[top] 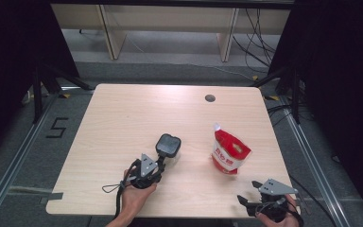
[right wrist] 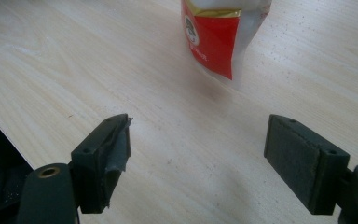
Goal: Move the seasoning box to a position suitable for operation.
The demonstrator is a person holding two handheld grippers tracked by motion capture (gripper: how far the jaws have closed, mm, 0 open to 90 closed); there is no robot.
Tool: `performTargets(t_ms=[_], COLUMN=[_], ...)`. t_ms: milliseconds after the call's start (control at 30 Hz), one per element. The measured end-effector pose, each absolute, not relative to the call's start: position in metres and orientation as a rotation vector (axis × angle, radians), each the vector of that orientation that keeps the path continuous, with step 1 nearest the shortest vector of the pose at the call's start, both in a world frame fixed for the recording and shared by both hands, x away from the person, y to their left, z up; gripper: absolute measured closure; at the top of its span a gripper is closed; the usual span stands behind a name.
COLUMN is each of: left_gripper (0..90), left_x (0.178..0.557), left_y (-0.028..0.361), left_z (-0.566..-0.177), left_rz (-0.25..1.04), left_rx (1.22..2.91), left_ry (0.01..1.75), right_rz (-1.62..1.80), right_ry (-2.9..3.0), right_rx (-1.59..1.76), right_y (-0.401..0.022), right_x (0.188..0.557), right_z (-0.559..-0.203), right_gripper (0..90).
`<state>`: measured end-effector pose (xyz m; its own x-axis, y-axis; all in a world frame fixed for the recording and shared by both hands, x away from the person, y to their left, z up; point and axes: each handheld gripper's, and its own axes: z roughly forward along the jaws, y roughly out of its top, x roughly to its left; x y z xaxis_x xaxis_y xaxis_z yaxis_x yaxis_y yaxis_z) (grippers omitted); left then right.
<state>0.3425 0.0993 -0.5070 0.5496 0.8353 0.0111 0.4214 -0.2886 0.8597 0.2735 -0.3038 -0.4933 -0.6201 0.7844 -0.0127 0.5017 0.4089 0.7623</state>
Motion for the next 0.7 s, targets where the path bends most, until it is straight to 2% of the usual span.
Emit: performTargets(t_ms=[700], left_gripper=[71.4], left_x=[0.355], left_y=[0.111], left_z=[-0.502], left_rz=[0.664], left_rx=[1.858], left_ry=[1.059], right_rz=[1.048], right_ry=[2.309], right_rx=[1.114], right_y=[-0.302], right_x=[0.272], right_z=[-0.493], right_gripper=[23.8])
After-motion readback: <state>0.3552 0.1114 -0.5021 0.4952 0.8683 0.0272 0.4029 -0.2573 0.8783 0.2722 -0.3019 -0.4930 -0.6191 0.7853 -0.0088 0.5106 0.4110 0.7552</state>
